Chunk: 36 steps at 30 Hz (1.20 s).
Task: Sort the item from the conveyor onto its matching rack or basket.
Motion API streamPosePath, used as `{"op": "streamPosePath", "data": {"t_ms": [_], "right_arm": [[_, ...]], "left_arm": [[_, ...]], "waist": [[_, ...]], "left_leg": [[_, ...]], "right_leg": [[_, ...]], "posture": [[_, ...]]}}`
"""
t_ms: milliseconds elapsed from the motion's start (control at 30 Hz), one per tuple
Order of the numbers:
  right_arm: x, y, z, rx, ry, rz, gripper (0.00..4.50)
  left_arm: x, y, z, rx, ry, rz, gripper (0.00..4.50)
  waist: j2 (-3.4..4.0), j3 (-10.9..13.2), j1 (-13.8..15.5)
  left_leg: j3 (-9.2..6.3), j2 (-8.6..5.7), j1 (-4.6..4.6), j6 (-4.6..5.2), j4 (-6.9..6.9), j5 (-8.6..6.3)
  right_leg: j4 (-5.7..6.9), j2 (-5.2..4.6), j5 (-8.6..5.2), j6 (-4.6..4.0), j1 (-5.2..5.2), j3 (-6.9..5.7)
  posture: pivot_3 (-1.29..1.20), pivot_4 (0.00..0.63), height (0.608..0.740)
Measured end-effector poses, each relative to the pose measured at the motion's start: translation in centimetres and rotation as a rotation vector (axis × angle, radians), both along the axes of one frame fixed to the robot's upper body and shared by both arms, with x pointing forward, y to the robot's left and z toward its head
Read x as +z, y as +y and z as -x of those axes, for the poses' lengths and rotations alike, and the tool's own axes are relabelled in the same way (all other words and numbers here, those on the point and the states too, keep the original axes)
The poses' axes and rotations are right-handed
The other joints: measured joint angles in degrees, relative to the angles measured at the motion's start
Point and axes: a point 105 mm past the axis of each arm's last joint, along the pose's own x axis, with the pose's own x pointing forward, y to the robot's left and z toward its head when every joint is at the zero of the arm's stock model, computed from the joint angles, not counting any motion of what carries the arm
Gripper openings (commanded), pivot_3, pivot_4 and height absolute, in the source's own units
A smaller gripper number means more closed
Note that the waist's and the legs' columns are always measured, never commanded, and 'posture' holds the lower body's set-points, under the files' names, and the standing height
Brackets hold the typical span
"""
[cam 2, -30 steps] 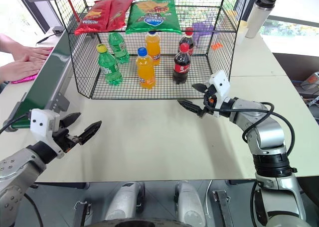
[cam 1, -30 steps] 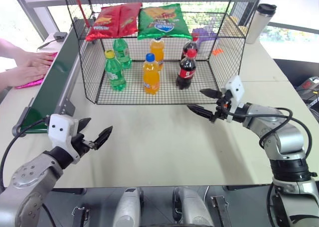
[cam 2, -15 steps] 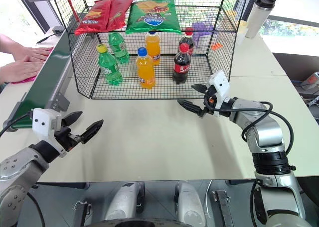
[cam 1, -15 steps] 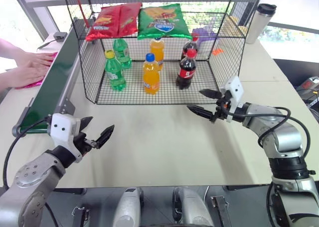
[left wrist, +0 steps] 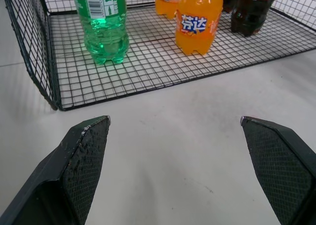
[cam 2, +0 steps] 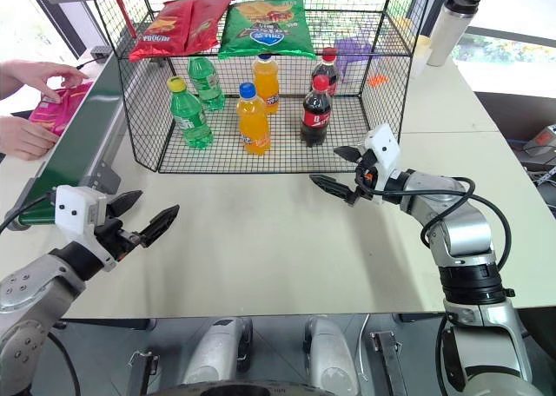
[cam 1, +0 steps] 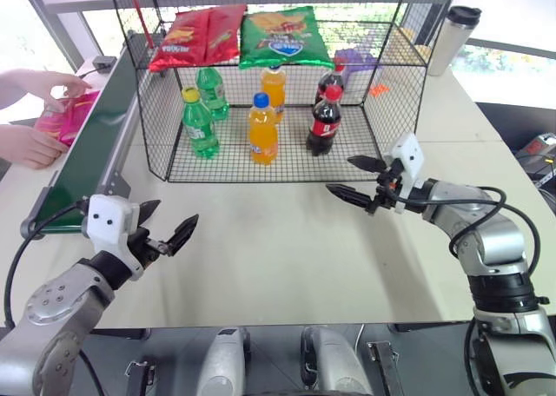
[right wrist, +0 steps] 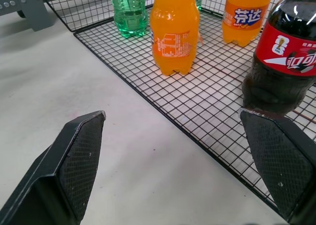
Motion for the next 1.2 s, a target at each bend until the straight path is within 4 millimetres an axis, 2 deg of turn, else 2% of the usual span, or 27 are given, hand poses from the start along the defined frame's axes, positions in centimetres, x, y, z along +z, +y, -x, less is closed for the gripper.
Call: {"op": "streamPosePath", "data": {"t_ms": [1200], "right_arm": [[-0.61, 0.86, -0.19, 0.011, 0.003, -0.023, 4.50]], "left_arm": [[0.05, 0.50, 0.21, -0.003, 0.018, -0.033, 4.42]], "waist": [[0.00, 0.00, -0.02]], "left_leg": [[0.00, 0.00, 0.00, 0.00, 0.00, 0.00]], "right_leg": [[0.00, 0.00, 0.00, 0.00, 0.00, 0.00]], "posture": [[0.00, 0.150, 0.740]]}}
